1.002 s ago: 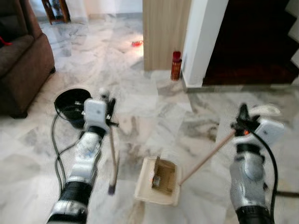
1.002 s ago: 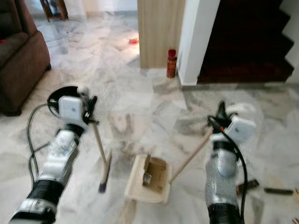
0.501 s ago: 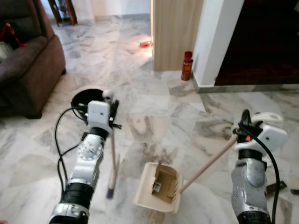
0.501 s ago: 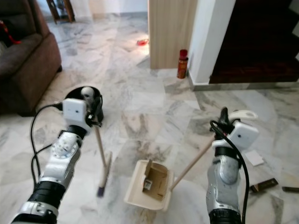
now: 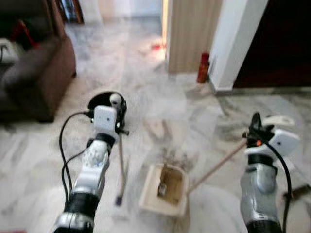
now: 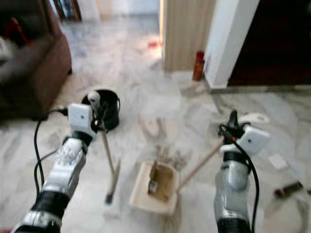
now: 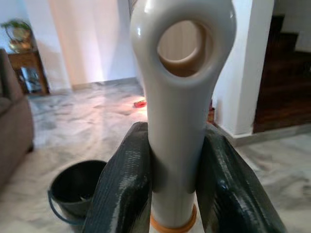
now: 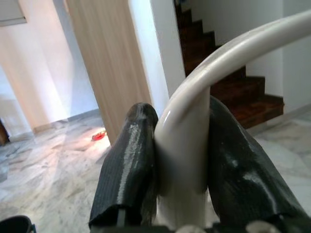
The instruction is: Sweep floor
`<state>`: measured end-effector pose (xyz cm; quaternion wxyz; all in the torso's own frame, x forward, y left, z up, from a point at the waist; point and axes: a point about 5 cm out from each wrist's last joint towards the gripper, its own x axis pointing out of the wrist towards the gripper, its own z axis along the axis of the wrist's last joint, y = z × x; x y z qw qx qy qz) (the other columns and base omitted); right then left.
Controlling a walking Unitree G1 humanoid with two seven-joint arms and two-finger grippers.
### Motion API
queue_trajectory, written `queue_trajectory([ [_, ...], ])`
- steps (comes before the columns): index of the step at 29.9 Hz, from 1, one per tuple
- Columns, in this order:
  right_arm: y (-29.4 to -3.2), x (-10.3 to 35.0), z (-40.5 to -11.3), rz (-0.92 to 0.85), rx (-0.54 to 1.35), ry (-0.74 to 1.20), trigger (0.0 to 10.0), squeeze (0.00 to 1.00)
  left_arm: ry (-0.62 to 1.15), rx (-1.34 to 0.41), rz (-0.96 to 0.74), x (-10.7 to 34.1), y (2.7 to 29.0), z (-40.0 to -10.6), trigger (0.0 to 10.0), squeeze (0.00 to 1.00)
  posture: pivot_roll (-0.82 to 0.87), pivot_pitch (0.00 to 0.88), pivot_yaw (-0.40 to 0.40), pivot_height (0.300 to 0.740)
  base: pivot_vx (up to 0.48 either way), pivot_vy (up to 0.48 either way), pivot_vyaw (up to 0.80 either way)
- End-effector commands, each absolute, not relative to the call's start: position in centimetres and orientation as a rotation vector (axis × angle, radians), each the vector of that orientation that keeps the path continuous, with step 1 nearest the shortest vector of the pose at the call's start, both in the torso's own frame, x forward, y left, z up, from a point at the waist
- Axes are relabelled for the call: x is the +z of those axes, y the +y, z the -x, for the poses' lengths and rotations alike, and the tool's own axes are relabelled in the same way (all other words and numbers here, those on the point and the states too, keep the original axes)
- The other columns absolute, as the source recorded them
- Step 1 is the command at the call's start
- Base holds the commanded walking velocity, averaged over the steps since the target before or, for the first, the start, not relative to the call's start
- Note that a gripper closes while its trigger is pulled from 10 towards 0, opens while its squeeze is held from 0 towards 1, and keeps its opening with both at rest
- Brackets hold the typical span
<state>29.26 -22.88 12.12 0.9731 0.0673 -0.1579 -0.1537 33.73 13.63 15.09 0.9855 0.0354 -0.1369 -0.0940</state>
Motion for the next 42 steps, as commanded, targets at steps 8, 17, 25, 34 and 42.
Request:
queue_trajectory([
  [8,-21.9,14.2,-30.2,-0.152,-0.274,-0.390,10.0,0.00,-0.336,-0.147,-0.106,16.7,14.9,-33.8,10.0,0.00,0.10,0.052,-0.011,0.740,0.000,0.387,0.00],
  [17,-21.8,14.2,-30.3,-0.155,-0.267,-0.382,10.0,0.00,-0.327,-0.156,-0.122,16.6,14.8,-33.7,10.0,0.00,0.10,0.062,-0.009,0.740,0.000,0.125,0.00],
  [25,-21.8,14.4,-30.4,-0.159,-0.264,-0.382,10.0,0.00,-0.331,-0.161,-0.113,16.6,14.6,-33.5,10.0,0.00,0.10,0.068,-0.010,0.740,0.000,0.000,0.00],
  [34,-21.2,15.5,-30.8,-0.169,-0.220,-0.420,10.0,0.00,-0.324,-0.145,-0.115,16.6,14.8,-33.5,10.0,0.00,0.10,0.071,-0.011,0.740,0.053,0.000,0.00],
  [42,-20.9,15.9,-30.7,-0.143,-0.195,-0.436,10.0,0.00,-0.321,-0.145,-0.112,16.5,14.7,-33.5,10.0,0.00,0.10,0.072,-0.013,0.740,0.246,0.000,0.46],
])
